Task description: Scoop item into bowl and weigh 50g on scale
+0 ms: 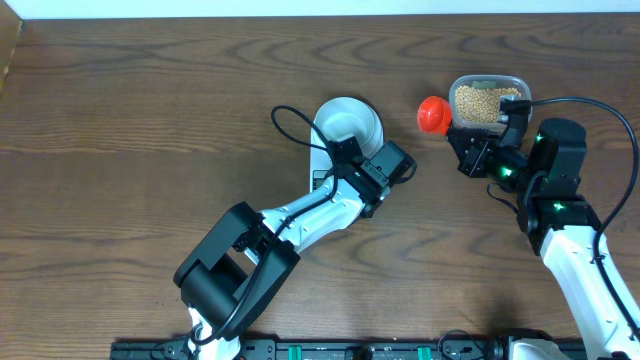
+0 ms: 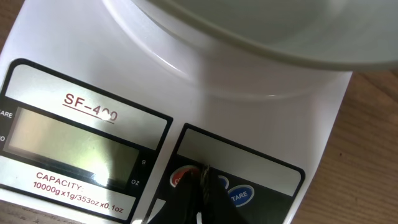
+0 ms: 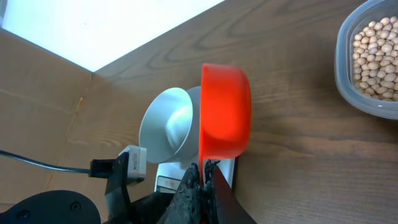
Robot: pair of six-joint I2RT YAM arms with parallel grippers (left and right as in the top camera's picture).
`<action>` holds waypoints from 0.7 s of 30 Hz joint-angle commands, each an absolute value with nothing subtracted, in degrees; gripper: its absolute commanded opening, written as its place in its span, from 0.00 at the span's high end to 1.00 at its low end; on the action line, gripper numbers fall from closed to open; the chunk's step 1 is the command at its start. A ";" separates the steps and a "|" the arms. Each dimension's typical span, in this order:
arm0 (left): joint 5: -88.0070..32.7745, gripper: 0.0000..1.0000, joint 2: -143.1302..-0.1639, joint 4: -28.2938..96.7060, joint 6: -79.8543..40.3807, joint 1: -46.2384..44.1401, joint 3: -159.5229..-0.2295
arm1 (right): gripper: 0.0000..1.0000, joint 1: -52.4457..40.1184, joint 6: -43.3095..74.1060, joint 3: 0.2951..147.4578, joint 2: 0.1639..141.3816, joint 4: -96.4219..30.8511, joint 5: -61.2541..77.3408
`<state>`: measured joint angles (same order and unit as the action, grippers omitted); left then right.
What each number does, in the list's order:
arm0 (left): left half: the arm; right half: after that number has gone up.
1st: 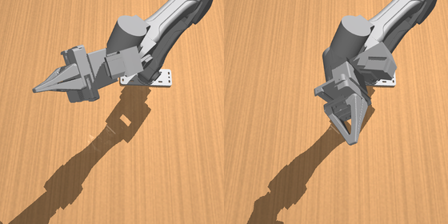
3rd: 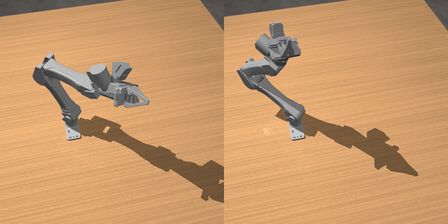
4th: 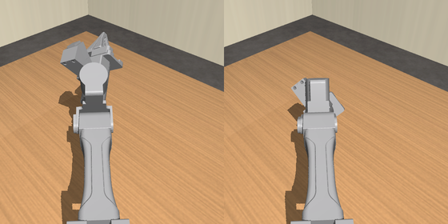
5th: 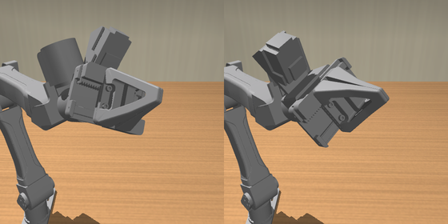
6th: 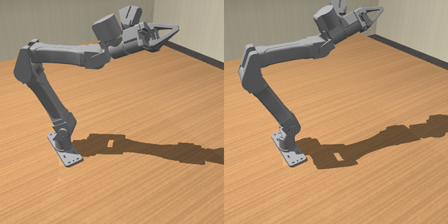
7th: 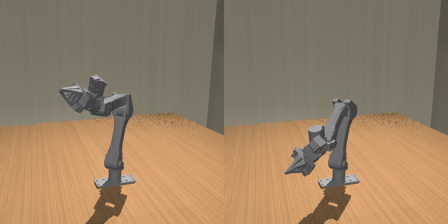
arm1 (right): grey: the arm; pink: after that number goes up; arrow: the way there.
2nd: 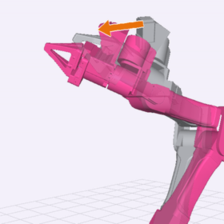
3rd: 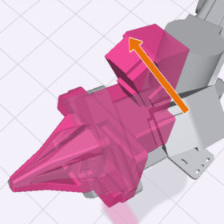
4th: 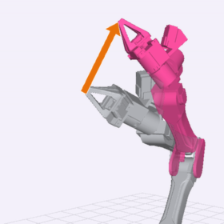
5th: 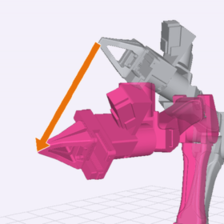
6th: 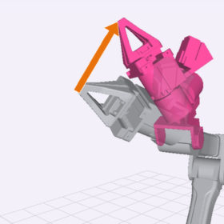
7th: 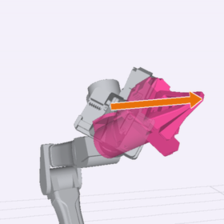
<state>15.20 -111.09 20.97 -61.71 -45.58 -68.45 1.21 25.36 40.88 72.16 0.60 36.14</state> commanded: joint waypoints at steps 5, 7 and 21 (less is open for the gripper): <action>16.32 0.93 -113.08 21.54 -62.02 -45.17 -68.03 | 0.99 1.52 24.53 41.89 72.23 0.36 35.90; 16.32 0.93 -113.08 21.56 -62.02 -45.17 -68.03 | 0.99 1.52 24.53 41.89 72.23 0.36 35.90; 15.86 0.93 -113.97 21.69 -62.02 -44.69 -68.03 | 0.99 1.52 24.56 41.89 72.23 0.36 35.90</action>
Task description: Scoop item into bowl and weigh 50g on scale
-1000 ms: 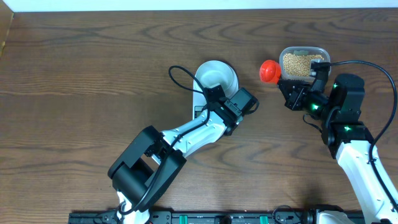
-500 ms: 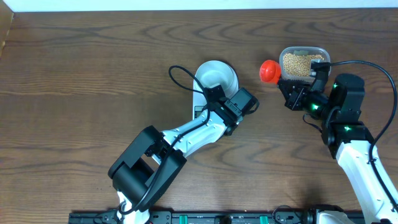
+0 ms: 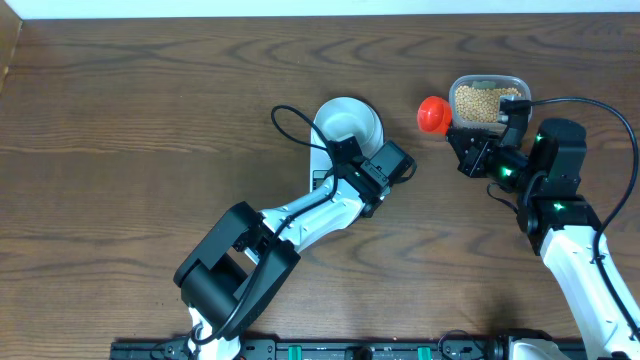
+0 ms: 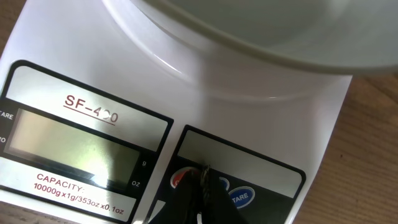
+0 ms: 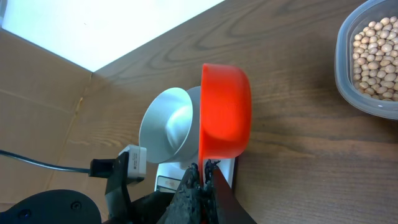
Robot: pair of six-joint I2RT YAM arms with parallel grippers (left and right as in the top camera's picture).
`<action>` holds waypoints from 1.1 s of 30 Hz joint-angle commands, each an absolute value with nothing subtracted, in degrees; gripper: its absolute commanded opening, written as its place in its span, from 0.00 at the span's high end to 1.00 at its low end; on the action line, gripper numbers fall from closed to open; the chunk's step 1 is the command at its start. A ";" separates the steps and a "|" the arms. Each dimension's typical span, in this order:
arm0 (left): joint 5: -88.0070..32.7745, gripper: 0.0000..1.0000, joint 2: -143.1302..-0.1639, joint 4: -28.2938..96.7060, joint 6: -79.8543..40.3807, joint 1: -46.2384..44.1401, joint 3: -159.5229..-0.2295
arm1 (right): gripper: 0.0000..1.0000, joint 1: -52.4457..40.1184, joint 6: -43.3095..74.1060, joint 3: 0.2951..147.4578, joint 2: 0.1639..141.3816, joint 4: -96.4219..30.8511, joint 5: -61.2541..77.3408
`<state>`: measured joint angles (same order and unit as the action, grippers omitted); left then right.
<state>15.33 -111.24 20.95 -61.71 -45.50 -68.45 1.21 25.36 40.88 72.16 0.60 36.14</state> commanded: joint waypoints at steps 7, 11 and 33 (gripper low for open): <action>15.86 0.93 -114.26 21.74 -62.02 -44.69 -68.03 | 0.99 1.52 24.53 41.89 72.23 0.36 35.88; 15.88 0.93 -114.41 21.71 -62.04 -44.69 -68.03 | 0.99 1.52 24.56 41.89 72.23 0.36 35.90; 13.67 0.93 -114.61 22.04 -61.58 -43.46 -68.05 | 0.99 1.52 24.53 41.89 72.23 0.36 35.88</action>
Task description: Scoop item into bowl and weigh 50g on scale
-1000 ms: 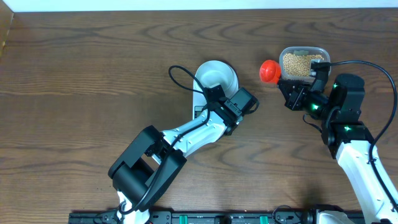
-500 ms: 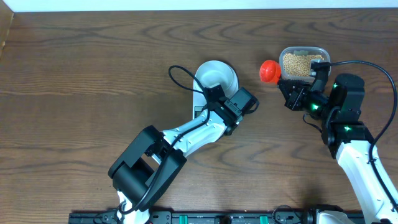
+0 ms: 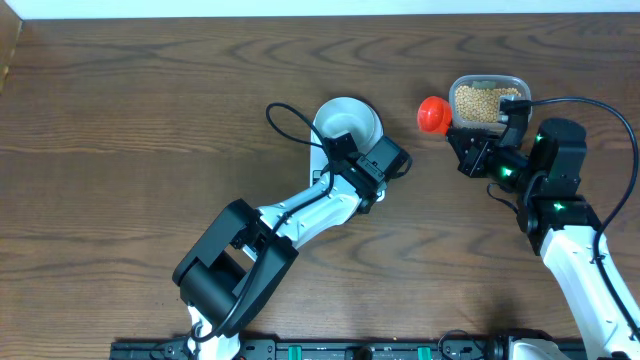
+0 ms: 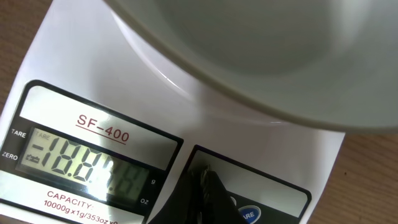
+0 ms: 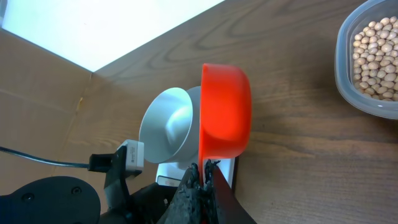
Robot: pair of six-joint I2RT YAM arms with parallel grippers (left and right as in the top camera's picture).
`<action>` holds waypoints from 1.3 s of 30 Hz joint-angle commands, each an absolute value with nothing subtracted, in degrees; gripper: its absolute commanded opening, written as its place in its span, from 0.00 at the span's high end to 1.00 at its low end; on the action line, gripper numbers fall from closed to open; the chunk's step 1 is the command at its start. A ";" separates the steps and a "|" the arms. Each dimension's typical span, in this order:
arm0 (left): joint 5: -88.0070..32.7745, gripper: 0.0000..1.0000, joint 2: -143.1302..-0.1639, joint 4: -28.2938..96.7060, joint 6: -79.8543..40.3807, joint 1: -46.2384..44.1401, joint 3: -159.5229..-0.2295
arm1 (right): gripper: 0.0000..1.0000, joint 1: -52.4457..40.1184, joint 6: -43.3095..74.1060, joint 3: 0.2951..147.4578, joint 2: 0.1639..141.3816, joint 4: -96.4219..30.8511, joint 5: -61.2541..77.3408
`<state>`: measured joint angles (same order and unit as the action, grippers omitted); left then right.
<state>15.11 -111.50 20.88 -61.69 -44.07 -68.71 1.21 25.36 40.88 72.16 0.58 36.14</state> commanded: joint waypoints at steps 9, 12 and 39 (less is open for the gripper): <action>13.45 0.93 -110.78 25.82 -61.60 -43.46 -68.05 | 0.99 1.52 24.56 41.89 72.23 0.40 34.61; 13.50 0.93 -109.08 27.11 -61.58 -43.46 -68.05 | 0.99 1.52 24.56 41.89 72.23 0.38 34.63; 19.16 0.93 -86.50 49.71 -49.12 -30.37 -68.05 | 0.99 1.52 24.53 41.89 72.23 -0.01 33.76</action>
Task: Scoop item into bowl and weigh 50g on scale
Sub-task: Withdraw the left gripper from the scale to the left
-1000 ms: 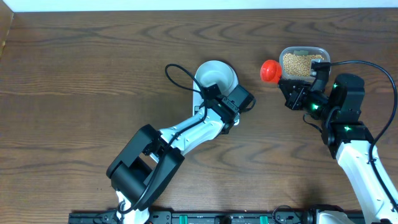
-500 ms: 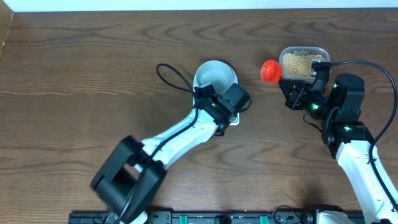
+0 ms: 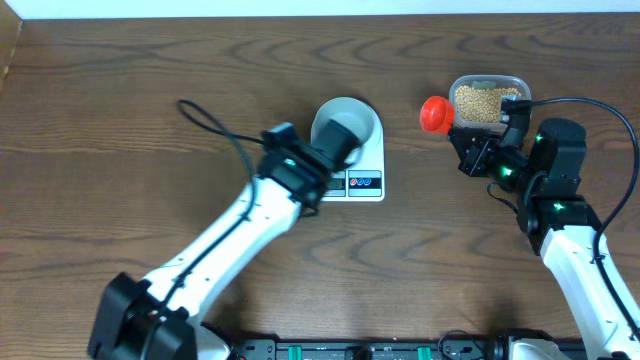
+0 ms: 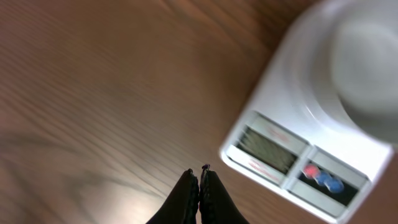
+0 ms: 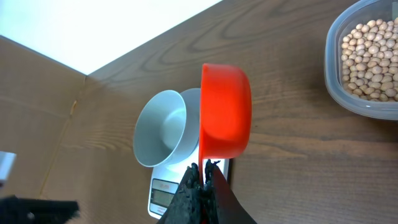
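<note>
A white bowl [image 3: 345,122] stands on the white scale [image 3: 366,160]; both also show in the right wrist view, bowl [image 5: 163,127] and scale [image 5: 163,198]. My left gripper [image 4: 200,169] is shut and empty. It hangs above the table by the scale's front left corner [image 3: 318,170], in a blurred view of the scale [image 4: 273,124]. My right gripper [image 5: 205,167] is shut on the handle of an orange scoop [image 5: 225,112], held on its side. In the overhead view the scoop [image 3: 435,113] is just left of the clear container of beans [image 3: 487,100].
The bean container [image 5: 367,59] sits at the table's far right. The left arm's black cable [image 3: 205,120] loops over the table left of the scale. A cardboard wall [image 5: 37,124] borders the far left, and the table's far edge [image 3: 320,12] meets a white wall.
My left gripper, which had its shut tips on the scale's button panel, has come off the scale and is now raised over the table to its left. The right gripper still holds the scoop, barely shifted.
At first my shut left fingertips rested on the scale's red button with the display blank, and the same a moment later. Then the display was lit with digits. Now the left gripper is off the scale. The right gripper held the orange scoop beside the bean container throughout.
</note>
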Robot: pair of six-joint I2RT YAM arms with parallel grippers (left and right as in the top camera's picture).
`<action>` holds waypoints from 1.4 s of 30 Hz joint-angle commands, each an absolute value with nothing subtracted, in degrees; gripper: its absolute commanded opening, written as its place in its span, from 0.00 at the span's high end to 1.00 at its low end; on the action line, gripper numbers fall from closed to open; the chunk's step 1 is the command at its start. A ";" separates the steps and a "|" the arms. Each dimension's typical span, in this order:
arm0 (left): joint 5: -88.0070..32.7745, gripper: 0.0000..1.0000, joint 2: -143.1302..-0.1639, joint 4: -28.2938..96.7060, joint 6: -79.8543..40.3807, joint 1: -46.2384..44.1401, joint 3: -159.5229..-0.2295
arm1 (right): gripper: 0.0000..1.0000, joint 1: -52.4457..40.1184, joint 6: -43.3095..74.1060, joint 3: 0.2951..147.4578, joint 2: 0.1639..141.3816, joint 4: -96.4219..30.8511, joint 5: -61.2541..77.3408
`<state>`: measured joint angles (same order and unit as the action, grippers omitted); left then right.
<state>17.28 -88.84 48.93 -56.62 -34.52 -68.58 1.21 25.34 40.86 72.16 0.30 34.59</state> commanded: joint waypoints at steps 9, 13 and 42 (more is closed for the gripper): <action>18.52 0.93 -82.37 49.56 -30.09 -10.66 -68.05 | 0.99 1.54 23.03 41.89 72.23 -2.39 25.52; 18.52 0.92 -82.39 49.47 -27.38 -5.19 -68.05 | 0.99 2.57 23.11 41.89 72.23 -2.31 24.99; 16.27 0.00 -82.41 47.48 -23.29 -2.83 -68.03 | 0.99 6.39 22.00 41.89 72.34 -4.97 35.00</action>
